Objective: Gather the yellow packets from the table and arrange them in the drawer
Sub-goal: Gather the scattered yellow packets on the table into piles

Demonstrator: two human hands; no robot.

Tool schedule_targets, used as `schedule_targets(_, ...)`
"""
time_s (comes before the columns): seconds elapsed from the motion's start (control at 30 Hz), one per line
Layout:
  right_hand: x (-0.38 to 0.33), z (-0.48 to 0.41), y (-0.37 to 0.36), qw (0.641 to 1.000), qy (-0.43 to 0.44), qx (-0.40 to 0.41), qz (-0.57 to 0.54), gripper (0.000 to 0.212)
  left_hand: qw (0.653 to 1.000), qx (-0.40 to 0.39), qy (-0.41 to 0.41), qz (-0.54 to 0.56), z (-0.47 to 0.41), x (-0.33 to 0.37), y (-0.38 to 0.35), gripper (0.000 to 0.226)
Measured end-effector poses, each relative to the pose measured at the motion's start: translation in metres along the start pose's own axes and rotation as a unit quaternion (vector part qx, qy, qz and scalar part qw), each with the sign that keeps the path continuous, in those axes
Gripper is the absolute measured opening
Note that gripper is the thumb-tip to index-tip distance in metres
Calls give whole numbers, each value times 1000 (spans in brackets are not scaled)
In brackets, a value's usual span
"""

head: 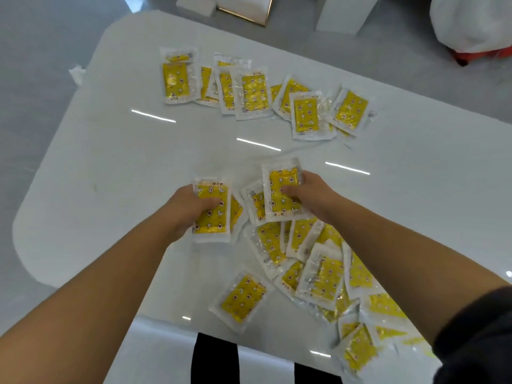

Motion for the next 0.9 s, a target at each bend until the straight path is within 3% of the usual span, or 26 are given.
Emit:
schedule_targets(0.27,32,-3,102,991,-45,34,-122,25,998,50,-1,40,-5,8,-86,42)
schedule_targets(0.4,44,-3,133,978,-65,74,-184,26,996,19,-4,82,-10,23,-112,27)
schedule_targets(0.6,46,-21,177,941,-44,124,-311,41,996,-8,-26,80,-35,75,-155,37)
schedule_targets(0.8,26,-51,246,899,10,194,-392,30,986,-10,-78,149,-58,149,-225,38)
schedule_targets(0.9,39,-57,266,937,-47,179,-296,6,991,-23,-53,120,-67,168,-260,21)
Point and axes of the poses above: each hand's wrist, its own z-axis away from the middle knuckle, its own y-axis out of the back of the hand, x = y × z, the point moved 6 cm from there along -z, towards the middle knuckle, and after that the axes turned 4 degrees about y, right-handed, at the moved point
